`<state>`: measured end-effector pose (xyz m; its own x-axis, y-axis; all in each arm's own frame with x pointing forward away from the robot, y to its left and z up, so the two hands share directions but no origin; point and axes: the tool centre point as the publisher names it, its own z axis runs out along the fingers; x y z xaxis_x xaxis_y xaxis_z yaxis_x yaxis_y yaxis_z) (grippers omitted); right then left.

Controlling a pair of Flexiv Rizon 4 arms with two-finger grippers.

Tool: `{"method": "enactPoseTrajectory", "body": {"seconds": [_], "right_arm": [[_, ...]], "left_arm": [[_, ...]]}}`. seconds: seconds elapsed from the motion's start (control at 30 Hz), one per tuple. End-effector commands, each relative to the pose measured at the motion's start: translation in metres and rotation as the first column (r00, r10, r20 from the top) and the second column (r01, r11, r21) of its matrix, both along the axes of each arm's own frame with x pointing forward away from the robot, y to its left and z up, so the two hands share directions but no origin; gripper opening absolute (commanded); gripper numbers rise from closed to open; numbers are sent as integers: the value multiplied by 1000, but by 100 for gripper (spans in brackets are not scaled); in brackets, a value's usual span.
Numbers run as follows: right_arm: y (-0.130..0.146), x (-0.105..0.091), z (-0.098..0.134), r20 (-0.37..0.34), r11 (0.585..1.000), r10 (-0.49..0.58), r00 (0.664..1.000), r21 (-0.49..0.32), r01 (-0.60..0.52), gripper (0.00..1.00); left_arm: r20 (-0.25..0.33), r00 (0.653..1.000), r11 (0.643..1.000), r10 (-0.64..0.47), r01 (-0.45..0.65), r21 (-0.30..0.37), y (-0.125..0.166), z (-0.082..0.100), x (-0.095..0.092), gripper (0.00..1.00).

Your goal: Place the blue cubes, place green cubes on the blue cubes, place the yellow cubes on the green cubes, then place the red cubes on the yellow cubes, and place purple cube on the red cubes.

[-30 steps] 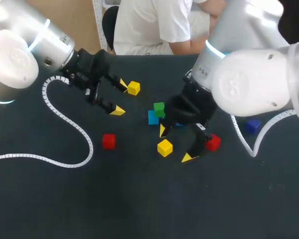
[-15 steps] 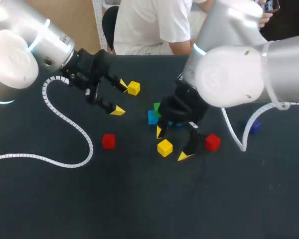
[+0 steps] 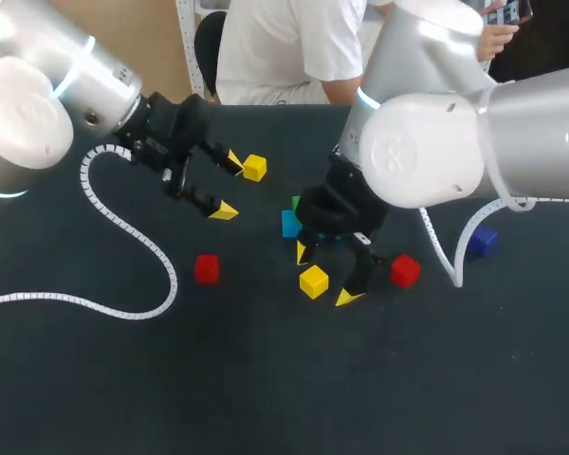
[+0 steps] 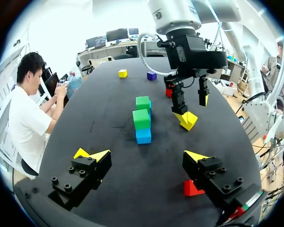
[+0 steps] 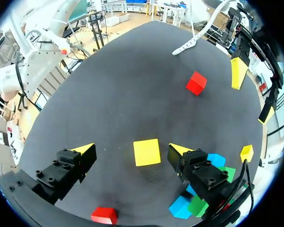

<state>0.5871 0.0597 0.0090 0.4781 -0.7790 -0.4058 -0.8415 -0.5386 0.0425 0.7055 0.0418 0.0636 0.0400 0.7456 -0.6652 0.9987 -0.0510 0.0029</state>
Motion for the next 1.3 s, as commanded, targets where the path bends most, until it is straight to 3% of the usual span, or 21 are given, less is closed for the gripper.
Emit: {"method": "enactPoseTrajectory", "body": {"seconds": [0.03, 1.07, 1.17, 1.23, 1.27, 1.3], "right_arm": [[-2, 0, -3, 5, 1000, -8, 1000, 2, 8, 100], [6, 6, -5, 24, 999, -20, 999, -39, 21, 100], [7, 5, -6, 18, 999, -22, 1000, -40, 23, 86], [7, 5, -6, 15, 999, -25, 1000, -37, 25, 57], [6, 5, -6, 15, 999, -26, 1000, -37, 26, 48], [6, 5, -6, 14, 999, -28, 1000, -38, 29, 46]], "left_arm": [[-2, 1000, 1000, -2, 2, 3, 0, 0, 1, 100], [-2, 1000, 1000, -2, 2, 3, 0, 0, 1, 100], [-2, 1000, 1000, -2, 2, 3, 0, 0, 1, 100], [-2, 1000, 1000, -2, 2, 3, 0, 0, 1, 100], [-2, 1000, 1000, -2, 2, 3, 0, 0, 1, 100], [-2, 1000, 1000, -2, 2, 3, 0, 0, 1, 100]]}}
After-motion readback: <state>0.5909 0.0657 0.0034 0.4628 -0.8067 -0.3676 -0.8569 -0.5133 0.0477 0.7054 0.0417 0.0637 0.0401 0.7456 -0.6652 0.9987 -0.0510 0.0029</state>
